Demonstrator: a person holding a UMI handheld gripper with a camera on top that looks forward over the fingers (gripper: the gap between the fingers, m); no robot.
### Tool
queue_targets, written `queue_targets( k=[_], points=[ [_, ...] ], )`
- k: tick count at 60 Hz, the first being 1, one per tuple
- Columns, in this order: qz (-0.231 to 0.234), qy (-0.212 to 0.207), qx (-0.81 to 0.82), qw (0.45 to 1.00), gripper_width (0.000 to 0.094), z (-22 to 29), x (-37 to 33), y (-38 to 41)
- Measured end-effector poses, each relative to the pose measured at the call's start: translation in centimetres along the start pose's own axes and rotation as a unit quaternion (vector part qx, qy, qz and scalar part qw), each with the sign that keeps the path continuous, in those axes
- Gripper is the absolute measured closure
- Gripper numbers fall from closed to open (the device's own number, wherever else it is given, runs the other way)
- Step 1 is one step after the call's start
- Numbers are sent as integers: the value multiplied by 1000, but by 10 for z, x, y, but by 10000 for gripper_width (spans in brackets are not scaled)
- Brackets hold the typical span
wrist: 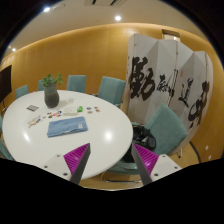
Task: Fold towel
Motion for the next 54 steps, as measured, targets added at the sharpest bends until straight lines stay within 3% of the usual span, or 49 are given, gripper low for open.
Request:
queue_targets(
  k=[15, 23, 35, 43, 54],
  points=[
    [13, 28, 2, 1000, 61, -36, 4, 10],
    [55, 53, -2, 997, 78, -65, 14, 55],
    [164, 86, -46, 982, 76, -91, 46, 195],
    [219, 70, -73, 970, 70, -73, 99, 301],
    [231, 42, -75, 969, 61, -39, 217, 425]
  ],
)
Point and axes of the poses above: the point between the fingertips, and its own axes, seen from behind it with the camera up: y to the left, z up, x forward, the way the camera looks, the point moved 6 cm from there along -x, backward, against the way the camera looks, and after that the axes turned 1 degree about -x, right-handed, at the moved point
